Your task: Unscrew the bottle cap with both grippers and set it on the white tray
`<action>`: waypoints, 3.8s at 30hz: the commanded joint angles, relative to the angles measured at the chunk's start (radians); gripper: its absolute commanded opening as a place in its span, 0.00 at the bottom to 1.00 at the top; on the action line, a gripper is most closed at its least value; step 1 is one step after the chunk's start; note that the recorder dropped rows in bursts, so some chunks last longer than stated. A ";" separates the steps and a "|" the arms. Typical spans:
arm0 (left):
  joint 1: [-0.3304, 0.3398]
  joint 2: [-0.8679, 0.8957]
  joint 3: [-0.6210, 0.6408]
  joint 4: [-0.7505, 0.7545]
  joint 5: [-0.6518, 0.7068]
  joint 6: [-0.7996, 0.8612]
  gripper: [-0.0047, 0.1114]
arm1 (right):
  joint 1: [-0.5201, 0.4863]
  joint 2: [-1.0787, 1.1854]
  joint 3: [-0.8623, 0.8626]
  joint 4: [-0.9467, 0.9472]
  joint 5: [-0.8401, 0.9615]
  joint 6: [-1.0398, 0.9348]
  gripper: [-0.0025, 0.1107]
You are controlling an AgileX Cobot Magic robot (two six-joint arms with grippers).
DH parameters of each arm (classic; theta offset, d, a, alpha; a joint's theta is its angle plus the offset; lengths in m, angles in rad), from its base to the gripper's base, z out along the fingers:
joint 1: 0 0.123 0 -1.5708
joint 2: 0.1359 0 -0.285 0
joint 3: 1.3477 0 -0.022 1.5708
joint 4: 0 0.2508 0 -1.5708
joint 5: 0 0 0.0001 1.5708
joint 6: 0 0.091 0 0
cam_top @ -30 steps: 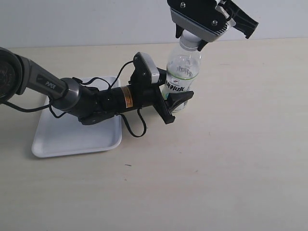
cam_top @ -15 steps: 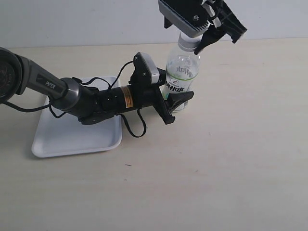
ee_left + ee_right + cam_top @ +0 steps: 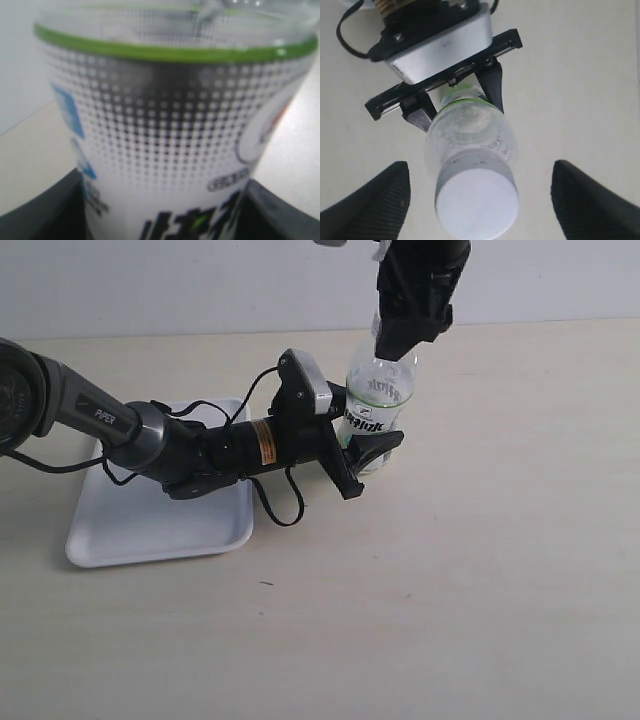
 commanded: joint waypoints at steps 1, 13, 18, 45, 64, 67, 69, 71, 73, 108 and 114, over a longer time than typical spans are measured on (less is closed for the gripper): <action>-0.003 -0.010 0.001 0.012 0.004 -0.001 0.47 | 0.001 -0.009 -0.004 -0.001 0.004 0.390 0.68; -0.003 -0.010 0.001 0.012 0.004 -0.001 0.47 | 0.001 -0.009 -0.004 -0.025 0.004 0.790 0.67; -0.003 -0.010 0.001 0.012 0.004 -0.001 0.47 | 0.001 -0.009 -0.004 -0.028 0.004 0.885 0.66; -0.003 -0.010 0.001 0.012 0.004 -0.001 0.47 | 0.001 -0.009 -0.004 -0.035 0.004 0.888 0.03; -0.003 -0.010 0.001 0.014 0.004 -0.001 0.47 | 0.001 -0.009 -0.004 -0.062 0.004 0.378 0.02; -0.003 -0.010 0.001 0.014 0.004 -0.001 0.47 | 0.001 -0.009 -0.004 -0.062 0.004 0.296 0.02; -0.003 -0.010 0.001 0.014 0.004 -0.001 0.47 | 0.001 -0.009 -0.004 -0.062 0.004 0.248 0.02; -0.003 -0.010 0.001 0.014 0.004 -0.001 0.47 | 0.001 -0.009 -0.004 -0.062 0.004 0.201 0.02; -0.003 -0.010 0.001 0.014 0.004 -0.001 0.47 | 0.001 -0.009 -0.004 -0.062 0.004 0.151 0.02; -0.003 -0.010 0.001 0.014 0.004 -0.001 0.47 | 0.001 -0.009 -0.004 -0.011 -0.063 -1.140 0.02; -0.003 -0.010 0.001 0.014 0.004 -0.001 0.47 | 0.007 -0.023 -0.004 -0.008 -0.063 -1.140 0.02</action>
